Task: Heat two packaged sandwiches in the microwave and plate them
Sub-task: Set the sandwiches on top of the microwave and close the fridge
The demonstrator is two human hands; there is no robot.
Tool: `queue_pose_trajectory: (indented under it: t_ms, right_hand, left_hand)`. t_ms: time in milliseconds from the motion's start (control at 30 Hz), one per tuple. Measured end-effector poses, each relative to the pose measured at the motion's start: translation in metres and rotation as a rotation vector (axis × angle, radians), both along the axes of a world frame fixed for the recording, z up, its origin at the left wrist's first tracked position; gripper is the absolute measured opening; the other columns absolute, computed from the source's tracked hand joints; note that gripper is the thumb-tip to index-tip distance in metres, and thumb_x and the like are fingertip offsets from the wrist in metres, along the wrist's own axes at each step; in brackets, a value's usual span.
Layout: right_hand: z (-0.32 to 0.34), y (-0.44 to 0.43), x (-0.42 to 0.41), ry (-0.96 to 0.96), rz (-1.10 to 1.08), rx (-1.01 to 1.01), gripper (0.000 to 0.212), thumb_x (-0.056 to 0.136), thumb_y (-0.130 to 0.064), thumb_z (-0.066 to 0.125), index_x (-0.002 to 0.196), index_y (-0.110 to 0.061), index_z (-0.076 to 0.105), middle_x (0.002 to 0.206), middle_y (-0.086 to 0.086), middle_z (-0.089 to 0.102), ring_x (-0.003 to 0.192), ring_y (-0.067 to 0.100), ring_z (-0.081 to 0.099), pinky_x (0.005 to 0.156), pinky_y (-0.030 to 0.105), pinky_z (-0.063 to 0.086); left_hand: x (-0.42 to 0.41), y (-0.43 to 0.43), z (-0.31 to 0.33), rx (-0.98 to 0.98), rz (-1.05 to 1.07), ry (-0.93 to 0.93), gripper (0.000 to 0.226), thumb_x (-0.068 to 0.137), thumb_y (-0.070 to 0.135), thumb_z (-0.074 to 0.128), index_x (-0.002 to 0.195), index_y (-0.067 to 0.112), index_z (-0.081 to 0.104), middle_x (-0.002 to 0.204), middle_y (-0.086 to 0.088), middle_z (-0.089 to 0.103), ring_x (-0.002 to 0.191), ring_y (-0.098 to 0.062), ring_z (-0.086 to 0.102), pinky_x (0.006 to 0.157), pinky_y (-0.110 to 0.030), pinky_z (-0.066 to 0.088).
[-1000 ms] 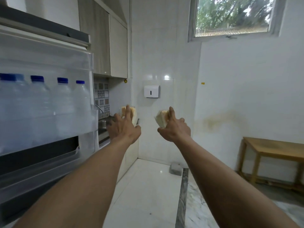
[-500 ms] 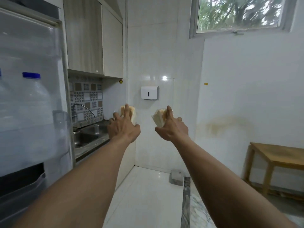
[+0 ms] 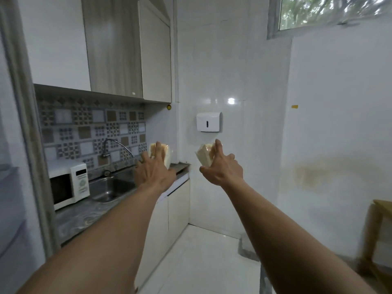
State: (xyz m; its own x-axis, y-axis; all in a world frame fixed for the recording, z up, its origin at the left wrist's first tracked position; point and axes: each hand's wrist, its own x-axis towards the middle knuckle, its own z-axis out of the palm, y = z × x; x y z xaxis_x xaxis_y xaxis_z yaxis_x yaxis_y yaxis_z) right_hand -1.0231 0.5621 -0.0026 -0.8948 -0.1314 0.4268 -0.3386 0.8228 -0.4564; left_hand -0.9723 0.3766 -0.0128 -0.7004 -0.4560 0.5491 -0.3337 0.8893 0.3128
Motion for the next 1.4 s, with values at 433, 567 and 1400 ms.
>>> queue_pose_trajectory:
  t_ms: [433, 567, 1400]
  right_hand:
    - [0.026, -0.067, -0.192, 0.051, 0.396, 0.021, 0.103, 0.082, -0.054, 0.066, 0.155, -0.036, -0.005, 0.136, 0.020, 0.045, 0.117, 0.037, 0.051, 0.092, 0.046, 0.047]
    - [0.023, -0.098, -0.225, 0.024, 0.489, 0.025, 0.103, 0.084, -0.057, 0.064, 0.156, -0.036, -0.006, 0.142, 0.022, 0.042, 0.122, 0.038, 0.051, 0.094, 0.046, 0.046]
    - [0.002, -0.391, -0.307, -0.008, 0.812, 0.075, 0.102, 0.084, -0.054, 0.067, 0.155, -0.039, -0.006, 0.145, 0.021, 0.043, 0.112, 0.037, 0.061, 0.071, 0.037, 0.045]
  left_hand:
    - [-0.126, -0.039, 0.015, 0.023, 0.373, 0.096, 0.089, 0.081, 0.056, 0.054, 0.153, 0.036, 0.004, 0.134, -0.015, 0.041, 0.112, -0.036, 0.048, 0.089, -0.044, 0.045]
    - [-0.144, -0.062, 0.011, 0.033, 0.486, 0.064, 0.091, 0.080, 0.062, 0.054, 0.151, 0.037, 0.003, 0.131, -0.013, 0.042, 0.108, -0.035, 0.049, 0.080, -0.040, 0.040]
    - [-0.188, -0.280, -0.014, 0.056, 0.858, 0.056, 0.088, 0.081, 0.049, 0.059, 0.150, 0.036, 0.005, 0.130, -0.015, 0.040, 0.108, -0.037, 0.048, 0.081, -0.040, 0.037]
